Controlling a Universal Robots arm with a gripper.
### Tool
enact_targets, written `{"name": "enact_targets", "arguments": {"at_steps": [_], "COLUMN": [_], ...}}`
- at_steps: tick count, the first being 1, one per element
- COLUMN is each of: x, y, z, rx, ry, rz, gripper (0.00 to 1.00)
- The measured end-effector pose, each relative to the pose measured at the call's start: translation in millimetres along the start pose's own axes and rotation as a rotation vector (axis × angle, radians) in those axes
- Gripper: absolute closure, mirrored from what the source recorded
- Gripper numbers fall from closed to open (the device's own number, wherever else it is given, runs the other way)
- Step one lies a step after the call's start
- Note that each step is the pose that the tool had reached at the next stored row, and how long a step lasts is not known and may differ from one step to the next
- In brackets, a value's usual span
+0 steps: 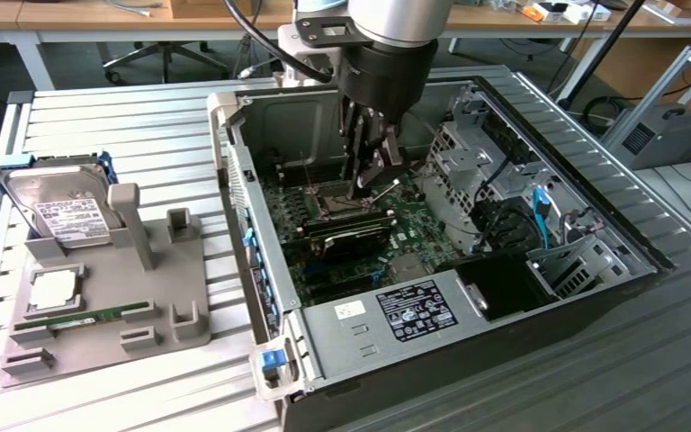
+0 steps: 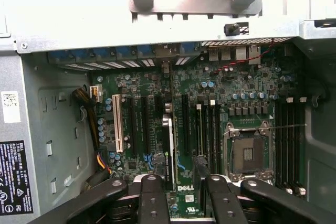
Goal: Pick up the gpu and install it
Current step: 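Press down on the gpu until it lock into place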
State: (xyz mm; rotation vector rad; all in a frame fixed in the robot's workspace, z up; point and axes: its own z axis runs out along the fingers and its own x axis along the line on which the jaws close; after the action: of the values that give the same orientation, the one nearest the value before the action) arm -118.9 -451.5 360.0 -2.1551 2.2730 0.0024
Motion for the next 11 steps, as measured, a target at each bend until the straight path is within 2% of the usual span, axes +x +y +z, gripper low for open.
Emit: {"name": "enact_targets", "arguments": {"at_steps": [7, 8, 9, 10, 11], "x": [0.0, 0.0, 0.0, 0.0, 0.0], "y": [0.0, 0.0, 0.0, 0.0, 0.0], "z": [0.0, 0.0, 0.0, 0.0, 0.0], "rx": [0.0, 0.0, 0.0, 0.0, 0.0], "ry": [0.0, 0.0, -0.0001, 0.0, 0.0], "rz": [0.0, 0.0, 0.0, 0.0, 0.0], "gripper": [0.65, 0.67, 0.73, 0.73, 0.8]}}
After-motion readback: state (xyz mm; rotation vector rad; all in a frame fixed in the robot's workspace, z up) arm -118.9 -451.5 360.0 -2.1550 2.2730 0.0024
